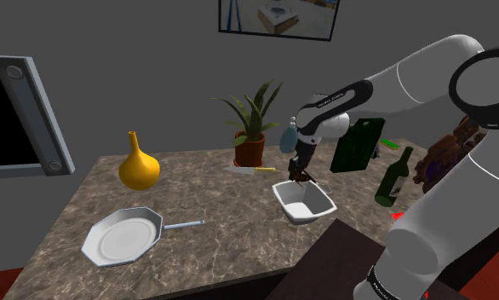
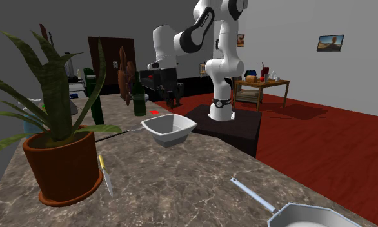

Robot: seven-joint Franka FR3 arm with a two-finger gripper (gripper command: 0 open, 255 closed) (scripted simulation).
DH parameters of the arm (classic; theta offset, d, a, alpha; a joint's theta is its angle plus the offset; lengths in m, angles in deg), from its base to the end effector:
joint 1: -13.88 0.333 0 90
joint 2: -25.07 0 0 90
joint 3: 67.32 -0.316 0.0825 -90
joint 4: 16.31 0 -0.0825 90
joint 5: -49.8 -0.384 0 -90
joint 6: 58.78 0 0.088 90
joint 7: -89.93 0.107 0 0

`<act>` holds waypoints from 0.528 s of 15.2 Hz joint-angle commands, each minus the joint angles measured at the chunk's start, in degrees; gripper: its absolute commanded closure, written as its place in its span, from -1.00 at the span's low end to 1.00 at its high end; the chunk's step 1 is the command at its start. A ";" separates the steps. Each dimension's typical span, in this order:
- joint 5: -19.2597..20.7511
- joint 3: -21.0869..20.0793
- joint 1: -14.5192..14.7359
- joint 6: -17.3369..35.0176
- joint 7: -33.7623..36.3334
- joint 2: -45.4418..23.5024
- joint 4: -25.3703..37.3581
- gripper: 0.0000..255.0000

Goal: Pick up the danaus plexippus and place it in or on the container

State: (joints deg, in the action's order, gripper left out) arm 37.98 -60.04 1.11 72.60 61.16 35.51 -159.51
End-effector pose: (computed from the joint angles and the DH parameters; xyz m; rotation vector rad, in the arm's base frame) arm 0.4222 -0.1487 0.3493 -2.9693 -0.0235 -0.0713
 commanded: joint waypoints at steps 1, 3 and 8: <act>0.70 2.01 -1.59 -0.61 -3.13 0.07 0.03 1.00; 1.28 3.58 -2.85 -1.28 -5.48 0.02 0.35 1.00; -0.15 3.77 -2.51 2.82 -6.99 -2.83 -1.08 1.00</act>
State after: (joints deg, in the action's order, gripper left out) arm 38.15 -56.29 -1.49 74.51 54.48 33.28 -160.27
